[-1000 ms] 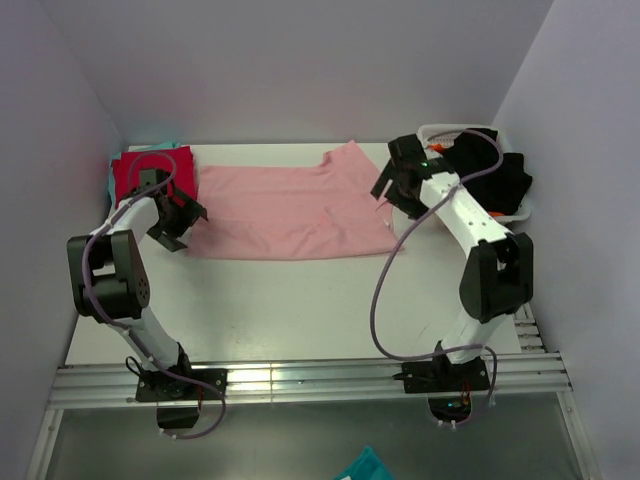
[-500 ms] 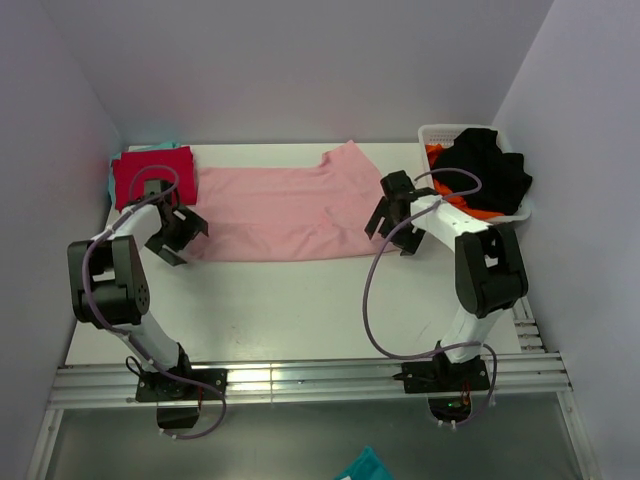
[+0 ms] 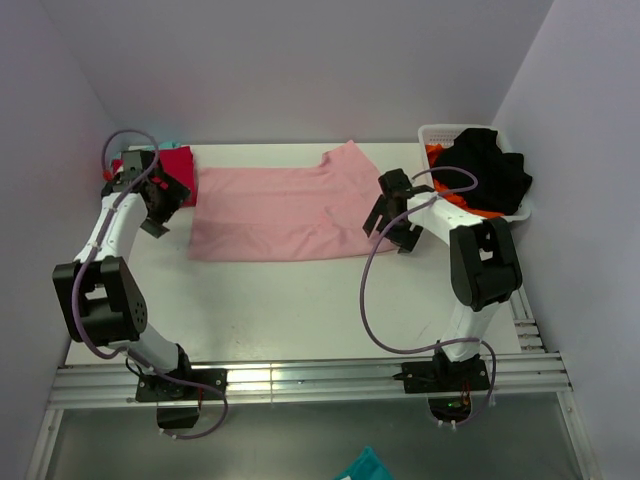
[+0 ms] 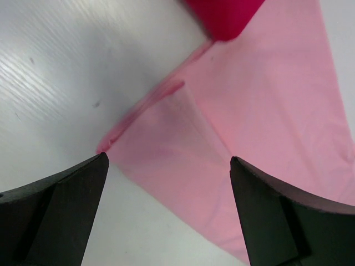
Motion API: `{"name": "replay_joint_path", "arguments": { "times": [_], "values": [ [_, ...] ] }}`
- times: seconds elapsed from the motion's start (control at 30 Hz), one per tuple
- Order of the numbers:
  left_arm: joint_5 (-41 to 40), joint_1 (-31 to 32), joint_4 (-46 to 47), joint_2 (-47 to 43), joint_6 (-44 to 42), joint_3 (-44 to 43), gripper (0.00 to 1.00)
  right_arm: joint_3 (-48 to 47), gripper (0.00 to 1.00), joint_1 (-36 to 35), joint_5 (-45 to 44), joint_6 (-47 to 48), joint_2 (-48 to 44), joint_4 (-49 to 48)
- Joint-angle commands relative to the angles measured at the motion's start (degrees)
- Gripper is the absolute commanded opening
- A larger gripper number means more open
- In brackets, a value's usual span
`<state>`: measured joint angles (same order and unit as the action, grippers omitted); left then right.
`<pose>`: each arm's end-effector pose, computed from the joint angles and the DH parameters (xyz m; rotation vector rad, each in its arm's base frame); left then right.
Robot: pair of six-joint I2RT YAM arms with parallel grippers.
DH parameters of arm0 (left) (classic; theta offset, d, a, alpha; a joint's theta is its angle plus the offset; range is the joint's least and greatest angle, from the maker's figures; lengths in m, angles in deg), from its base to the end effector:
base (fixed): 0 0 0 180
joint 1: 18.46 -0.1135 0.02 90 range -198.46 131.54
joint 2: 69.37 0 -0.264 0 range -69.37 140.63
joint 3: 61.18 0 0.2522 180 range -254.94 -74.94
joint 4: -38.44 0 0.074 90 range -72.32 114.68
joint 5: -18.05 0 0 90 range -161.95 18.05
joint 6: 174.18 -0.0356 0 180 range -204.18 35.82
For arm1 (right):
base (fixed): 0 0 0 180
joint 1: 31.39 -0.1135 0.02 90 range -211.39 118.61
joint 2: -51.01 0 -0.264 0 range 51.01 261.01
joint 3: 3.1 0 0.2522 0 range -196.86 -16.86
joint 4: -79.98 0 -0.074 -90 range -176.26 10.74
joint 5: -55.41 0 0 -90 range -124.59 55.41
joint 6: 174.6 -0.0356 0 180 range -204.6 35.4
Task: Fold and stack the t-shirts
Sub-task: Fold the flattened tshirt in 1/3 of the way
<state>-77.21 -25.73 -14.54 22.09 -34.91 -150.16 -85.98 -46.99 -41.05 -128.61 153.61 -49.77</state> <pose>0.3376 0.0464 0.2763 -1.2357 2.2212 -0.1742 0.3406 0.0909 0.1833 0.7093 2.6891 0.1079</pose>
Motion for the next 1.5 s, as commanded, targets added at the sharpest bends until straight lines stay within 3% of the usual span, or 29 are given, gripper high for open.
{"name": "replay_joint_path", "arguments": {
  "times": [0.0, 0.2, 0.33, 0.63, 1.1, 1.23, 1.33, 1.37, 1.43, 1.47],
  "values": [
    [6.83, 3.12, -0.42, -2.33, 2.57, 4.28, 0.98, -1.46, 1.0, 0.74, -1.63, -0.11, 0.4, -0.01],
    [11.49, 8.57, 0.99, -5.24, 7.23, 10.61, 0.99, -0.4, 1.0, 1.27, -1.63, -0.02, 0.66, -0.72],
    [10.01, 9.9, 1.78, -3.93, 7.77, 12.47, 0.99, -0.14, 1.0, 1.36, -1.54, -0.02, 0.93, -0.98],
    [3.78, 9.47, 3.45, 6.44, 5.3, 12.64, 1.0, -0.13, 1.0, 2.15, -1.63, 0.77, 1.72, -0.98],
    [-3.27, 3.76, 3.89, 10.23, 3.37, 10.62, 0.99, -5.06, 0.96, 3.64, -2.51, 1.21, 5.94, 0.07],
    [-3.36, 2.43, 4.68, 10.4, 2.67, 11.93, 0.99, -5.76, 0.86, 3.99, -2.94, 0.94, 6.99, 0.51],
    [-2.48, 2.26, 6.44, 11.02, 2.4, 12.9, 0.94, -5.76, 0.65, 4.17, -2.95, 0.59, 7.34, 0.69],
    [-2.3, 2.17, 6.7, 11.19, 2.4, 13.08, 0.84, -5.67, 0.5, 4.17, -3.12, 0.5, 7.52, 0.77],
    [-1.95, 2.26, 7.92, 11.55, 2.23, 13.43, 0.67, -5.5, 0.36, 4.34, -3.3, 0.24, 7.69, 1.04],
    [-1.86, 2.26, 8.02, 11.72, 1.97, 13.35, 0.53, -5.41, 0.19, 4.34, -3.65, 0.24, 7.7, 1.21]
  ]
}}
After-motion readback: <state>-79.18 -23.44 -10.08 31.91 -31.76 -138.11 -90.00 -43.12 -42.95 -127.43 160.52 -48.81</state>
